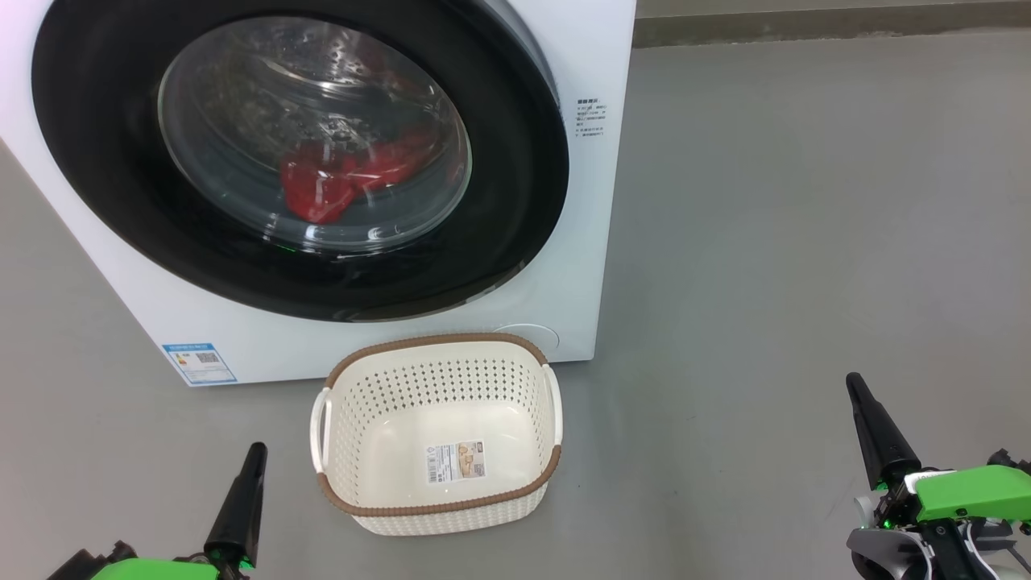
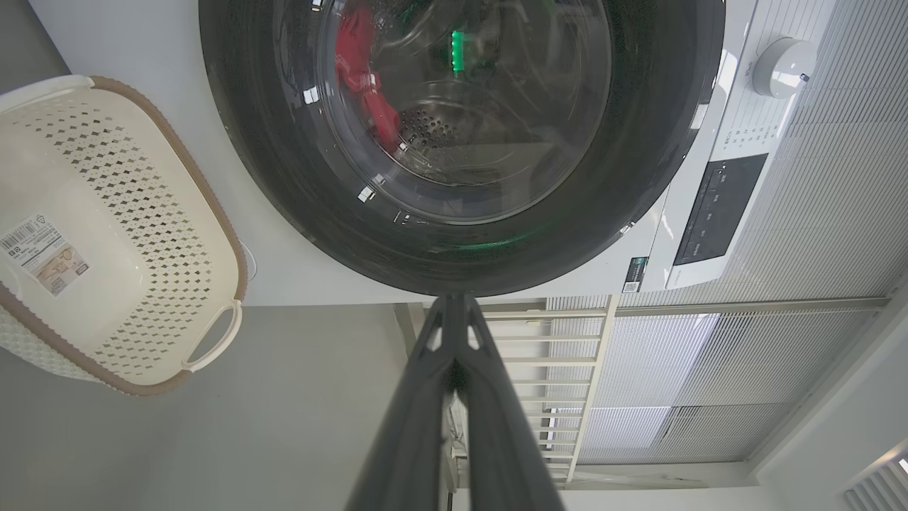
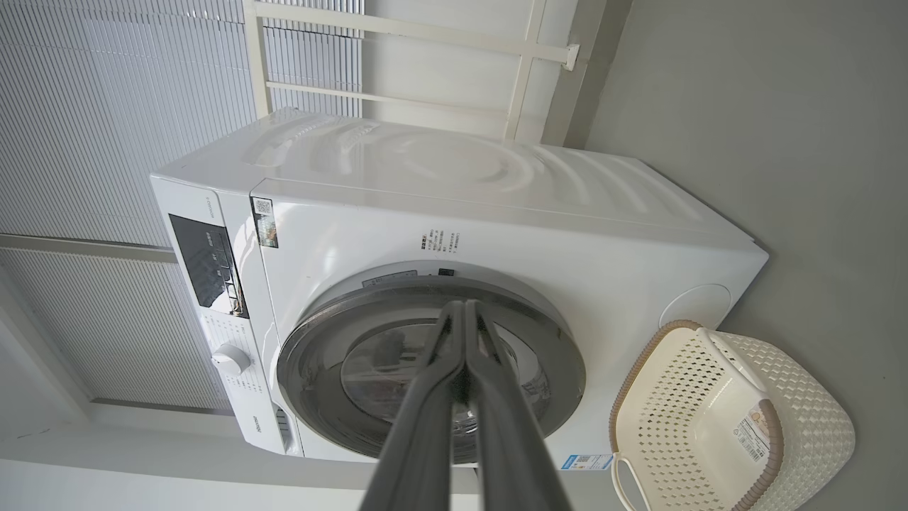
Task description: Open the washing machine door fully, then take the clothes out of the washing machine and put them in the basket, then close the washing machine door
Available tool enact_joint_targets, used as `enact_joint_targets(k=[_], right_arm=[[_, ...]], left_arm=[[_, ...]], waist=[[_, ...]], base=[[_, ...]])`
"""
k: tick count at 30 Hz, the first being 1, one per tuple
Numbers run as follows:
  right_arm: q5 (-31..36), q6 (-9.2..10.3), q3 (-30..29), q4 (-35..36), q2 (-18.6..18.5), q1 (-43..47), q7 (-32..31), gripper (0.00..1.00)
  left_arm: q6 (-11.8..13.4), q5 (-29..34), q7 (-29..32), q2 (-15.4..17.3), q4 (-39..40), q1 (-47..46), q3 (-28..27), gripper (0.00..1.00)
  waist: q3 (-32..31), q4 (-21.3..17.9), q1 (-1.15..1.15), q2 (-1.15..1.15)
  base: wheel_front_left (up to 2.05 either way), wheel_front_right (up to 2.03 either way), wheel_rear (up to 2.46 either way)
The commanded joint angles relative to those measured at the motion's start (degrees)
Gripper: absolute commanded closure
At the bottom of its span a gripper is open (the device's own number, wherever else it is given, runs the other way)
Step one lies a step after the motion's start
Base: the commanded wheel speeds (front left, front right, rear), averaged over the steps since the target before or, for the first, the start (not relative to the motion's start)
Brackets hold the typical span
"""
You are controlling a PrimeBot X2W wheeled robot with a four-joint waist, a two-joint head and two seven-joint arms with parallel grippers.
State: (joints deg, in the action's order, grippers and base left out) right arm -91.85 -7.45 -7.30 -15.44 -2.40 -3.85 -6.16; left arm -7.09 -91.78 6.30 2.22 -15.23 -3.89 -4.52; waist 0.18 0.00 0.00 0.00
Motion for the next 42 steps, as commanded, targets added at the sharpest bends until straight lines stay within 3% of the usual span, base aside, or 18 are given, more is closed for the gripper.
enact_joint_targets(k=[1,2,3,10,16,25,42], right_arm=[[-0.34,-0.03,0.81,1.42,-0.48,-2.33,-0.31,1.0],[-0.34,-0.03,0.81,1.42,-0.48,-2.33,-0.31,1.0],[-0.34,-0.03,0.81,1.42,-0.48,-2.33,-0.31,0.0],[0.0,-0.01,0.63,-3.71,1.37,2.69,0.12,0.0],[0.08,-0.01,1.09,-3.03,1.26,2.15,0.91,0.0],[1.91,-0.01,2.3,-2.23,0.67,1.47,2.73,0.0],[14.16,-0.02,3.35,-0.86,0.49,-0.29,5.69,0.0]], left_arm=[[-0.4,-0.42,0.16,0.65,1.21,-2.3,-1.97,1.0],[-0.4,-0.42,0.16,0.65,1.21,-2.3,-1.97,1.0],[-0.4,-0.42,0.16,0.65,1.21,-2.3,-1.97,0.0],[0.02,0.02,-0.05,-0.77,-3.54,2.33,0.67,0.0],[0.0,0.36,-1.06,-0.65,-3.35,1.56,1.34,0.0],[-0.03,2.63,-2.78,-0.13,-2.97,0.61,2.41,0.0],[-0.09,16.85,-5.68,-0.33,-0.47,-0.92,2.09,0.0]], waist=[[0.0,0.0,0.0,0.0],[0.0,0.0,0.0,0.0],[0.0,0.0,0.0,0.0],[0.03,0.0,0.0,0.0],[-0.04,-0.04,0.13,0.0],[0.18,-0.19,0.0,0.0],[0.54,-0.32,0.0,0.0]], base=[[0.0,0.0,0.0],[0.0,0.0,0.0],[0.0,0.0,0.0],[0.0,0.0,0.0],[0.0,0.0,0.0],[0.0,0.0,0.0],[0.0,0.0,0.0]])
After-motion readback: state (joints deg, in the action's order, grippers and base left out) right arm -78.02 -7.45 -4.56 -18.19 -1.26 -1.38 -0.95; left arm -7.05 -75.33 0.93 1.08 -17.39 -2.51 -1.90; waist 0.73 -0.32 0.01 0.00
